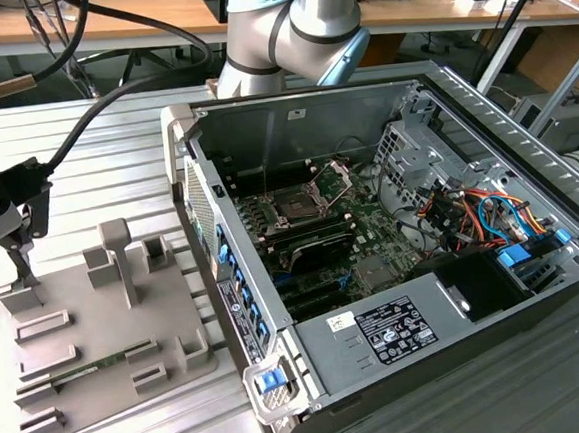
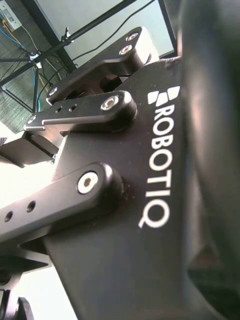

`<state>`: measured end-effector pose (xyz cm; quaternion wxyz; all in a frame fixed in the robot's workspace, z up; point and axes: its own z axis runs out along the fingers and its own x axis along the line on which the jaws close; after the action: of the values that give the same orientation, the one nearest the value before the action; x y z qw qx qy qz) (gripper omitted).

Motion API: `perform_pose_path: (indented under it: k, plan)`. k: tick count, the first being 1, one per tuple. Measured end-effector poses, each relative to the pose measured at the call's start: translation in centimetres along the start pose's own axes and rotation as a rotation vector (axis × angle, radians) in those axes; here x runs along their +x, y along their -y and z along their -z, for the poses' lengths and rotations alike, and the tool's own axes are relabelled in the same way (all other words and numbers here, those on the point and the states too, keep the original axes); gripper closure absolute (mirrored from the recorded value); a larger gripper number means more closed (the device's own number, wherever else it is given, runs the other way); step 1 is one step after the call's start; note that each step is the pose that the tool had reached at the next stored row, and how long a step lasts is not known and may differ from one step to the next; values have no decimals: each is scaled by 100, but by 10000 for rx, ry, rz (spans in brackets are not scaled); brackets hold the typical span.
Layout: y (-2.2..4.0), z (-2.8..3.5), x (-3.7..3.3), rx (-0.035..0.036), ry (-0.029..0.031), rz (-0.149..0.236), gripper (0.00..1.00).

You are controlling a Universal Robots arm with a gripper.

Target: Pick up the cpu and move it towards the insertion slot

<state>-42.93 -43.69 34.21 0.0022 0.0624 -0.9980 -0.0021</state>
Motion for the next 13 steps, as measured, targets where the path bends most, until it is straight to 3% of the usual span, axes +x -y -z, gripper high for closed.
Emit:
perform_pose_path:
  k: [13]
  plan:
    - [0,32,0,0,0,0,45]
